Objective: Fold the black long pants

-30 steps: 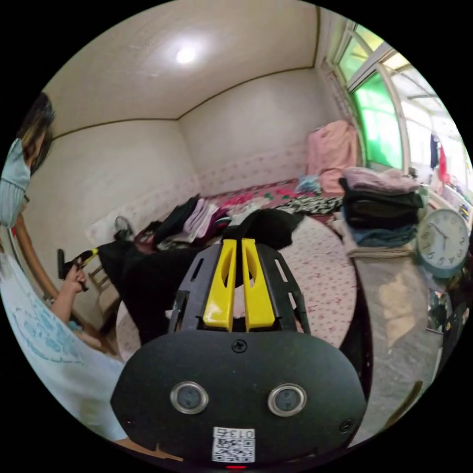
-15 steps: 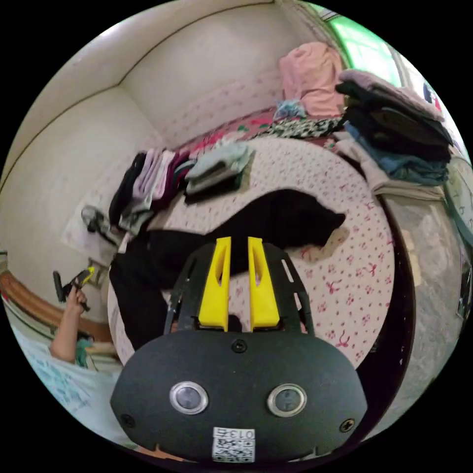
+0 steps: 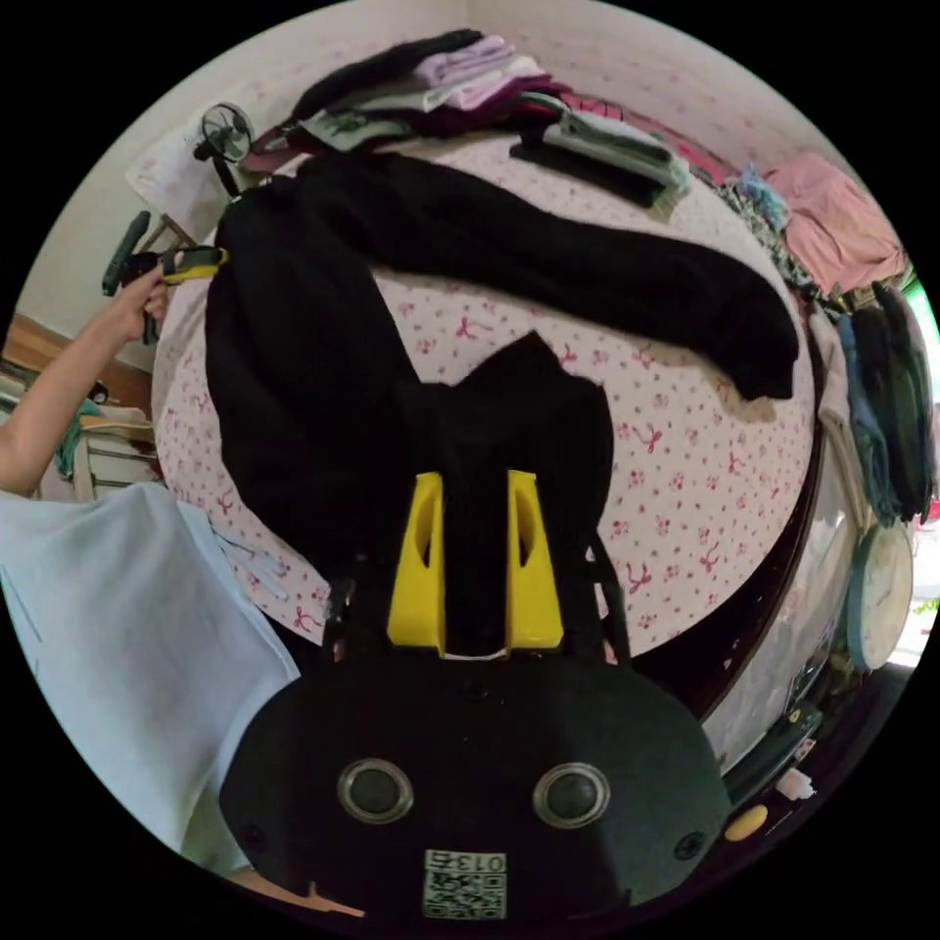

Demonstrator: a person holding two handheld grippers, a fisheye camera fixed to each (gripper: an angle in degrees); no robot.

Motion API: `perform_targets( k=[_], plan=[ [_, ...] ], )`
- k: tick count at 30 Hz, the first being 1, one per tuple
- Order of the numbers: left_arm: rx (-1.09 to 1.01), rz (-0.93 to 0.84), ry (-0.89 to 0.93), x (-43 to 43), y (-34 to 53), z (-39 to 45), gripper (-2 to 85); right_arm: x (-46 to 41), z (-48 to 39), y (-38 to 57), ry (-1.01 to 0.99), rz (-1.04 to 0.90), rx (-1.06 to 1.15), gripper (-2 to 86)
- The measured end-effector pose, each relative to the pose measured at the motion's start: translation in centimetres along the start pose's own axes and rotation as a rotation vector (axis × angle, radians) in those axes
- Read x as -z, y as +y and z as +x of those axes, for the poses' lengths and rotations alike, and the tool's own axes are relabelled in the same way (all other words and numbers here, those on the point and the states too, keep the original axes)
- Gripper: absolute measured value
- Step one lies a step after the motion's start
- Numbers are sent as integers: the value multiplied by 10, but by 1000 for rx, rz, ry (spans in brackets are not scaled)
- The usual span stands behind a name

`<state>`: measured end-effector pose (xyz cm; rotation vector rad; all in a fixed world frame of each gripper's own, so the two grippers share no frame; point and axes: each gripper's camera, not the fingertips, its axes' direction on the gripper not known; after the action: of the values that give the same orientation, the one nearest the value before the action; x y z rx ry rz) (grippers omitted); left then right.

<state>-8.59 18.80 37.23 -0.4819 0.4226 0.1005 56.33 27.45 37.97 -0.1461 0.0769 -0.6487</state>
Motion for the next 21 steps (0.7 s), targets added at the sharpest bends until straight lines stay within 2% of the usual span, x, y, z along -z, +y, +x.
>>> perform_targets(
  k=[2, 3, 6, 9, 11, 13, 14, 16, 18, 20, 21],
  plan=[
    [-8, -10, 20, 1, -3, -3, 36, 3, 12, 4, 31, 10, -36, 40],
    [-9, 22, 94, 10, -3, -7, 28, 8, 16, 5, 37, 33, -46, 38],
    [-37, 189, 239, 60, 3, -18, 19, 55, 45, 17, 74, 228, -146, 35],
    [-134, 386, 310, 129, 24, -23, 15, 112, 87, 46, -5, 520, -295, 34],
    [-185, 469, 250, 166, 43, -25, 14, 142, 114, 83, -102, 806, -355, 32],
    [-236, 551, 216, 193, 72, -31, 14, 147, 128, 114, -157, 995, -374, 31],
    [-236, 558, 216, 194, 79, -33, 14, 140, 135, 128, -165, 1027, -409, 31],
    [-187, 482, 214, 175, 97, -46, 12, 116, 148, 143, -194, 961, -503, 30],
    [-120, 338, 166, 143, 106, -58, 10, 79, 162, 156, -243, 793, -656, 30],
    [-46, 196, 131, 104, 115, -70, 6, 29, 173, 171, -269, 509, -826, 30],
    [14, 116, 140, 81, 122, -80, 2, 20, 174, 175, -268, 453, -847, 30]
  ],
)
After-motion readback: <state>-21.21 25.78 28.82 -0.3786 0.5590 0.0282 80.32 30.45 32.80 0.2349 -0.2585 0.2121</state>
